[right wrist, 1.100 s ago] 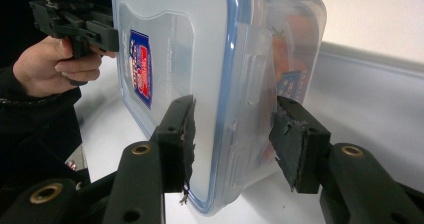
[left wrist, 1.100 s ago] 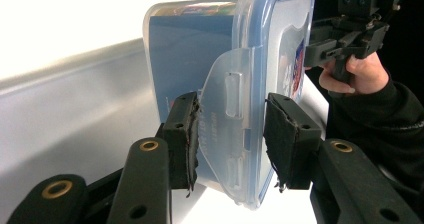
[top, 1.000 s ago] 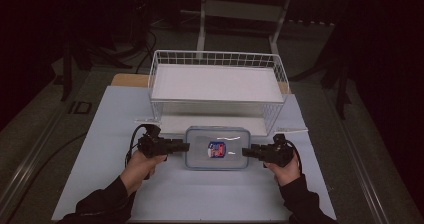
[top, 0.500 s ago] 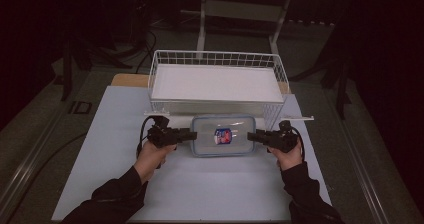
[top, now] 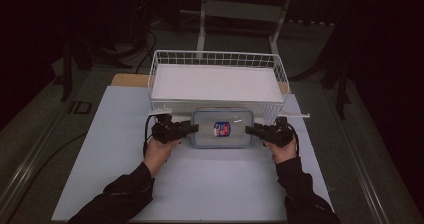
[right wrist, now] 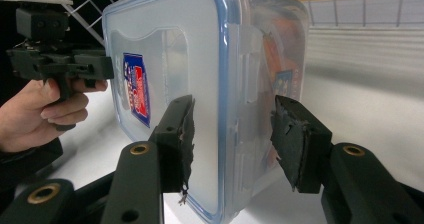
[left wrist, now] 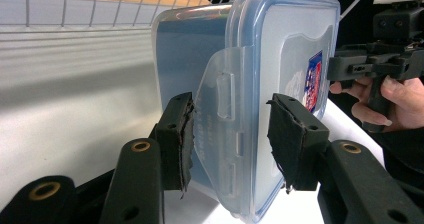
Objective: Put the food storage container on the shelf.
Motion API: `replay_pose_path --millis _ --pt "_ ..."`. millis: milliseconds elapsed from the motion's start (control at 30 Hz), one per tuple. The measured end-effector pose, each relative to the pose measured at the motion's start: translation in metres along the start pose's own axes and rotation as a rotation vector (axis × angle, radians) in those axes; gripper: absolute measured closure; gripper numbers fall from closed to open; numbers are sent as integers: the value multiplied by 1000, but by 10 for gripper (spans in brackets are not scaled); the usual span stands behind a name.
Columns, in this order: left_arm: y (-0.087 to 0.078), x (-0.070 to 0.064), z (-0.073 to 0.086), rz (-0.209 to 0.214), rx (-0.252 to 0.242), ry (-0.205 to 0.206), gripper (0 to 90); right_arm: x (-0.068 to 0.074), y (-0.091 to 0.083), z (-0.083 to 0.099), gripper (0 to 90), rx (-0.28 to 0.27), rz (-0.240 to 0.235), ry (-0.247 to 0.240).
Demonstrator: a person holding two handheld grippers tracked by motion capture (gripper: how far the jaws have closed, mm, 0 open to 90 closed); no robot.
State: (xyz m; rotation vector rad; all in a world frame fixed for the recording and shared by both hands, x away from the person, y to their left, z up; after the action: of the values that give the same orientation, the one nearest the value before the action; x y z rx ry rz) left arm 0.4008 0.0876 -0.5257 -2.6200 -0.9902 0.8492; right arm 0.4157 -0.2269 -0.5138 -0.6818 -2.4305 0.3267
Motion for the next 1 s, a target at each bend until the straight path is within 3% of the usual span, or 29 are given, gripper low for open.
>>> replay_pose_path --millis 233,500,667,867,933,1000 --pt "5 3 -3 -17 -46 5 527 -4 4 -1 513 -31 11 -22" --pt "9 4 -3 -32 -97 -1 510 -9 7 2 497 -51 19 31" --pt "11 7 -3 -44 -108 -4 489 -7 9 -1 494 -58 76 -1" --pt "16 12 -2 -79 -110 -38 428 -9 15 1 504 -47 112 13" --pt "17 15 -2 -97 -106 -40 442 -8 22 4 432 -21 111 14" --pt "19 15 -1 -113 -102 -36 441 -8 24 3 402 -44 109 48"
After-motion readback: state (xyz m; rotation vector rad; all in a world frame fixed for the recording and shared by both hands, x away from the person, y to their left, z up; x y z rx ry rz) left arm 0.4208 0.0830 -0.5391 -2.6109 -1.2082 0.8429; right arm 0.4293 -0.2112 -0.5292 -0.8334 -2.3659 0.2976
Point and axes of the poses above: each handheld gripper's, and its own axes: y roughly forward along the jaws, z roughly out of its underside, x roughly to its left, the point moved 5 cm from there along y, roughly forward along the jaws, and after that the axes turned 4 degrees about -z, right-handed, at the moved point
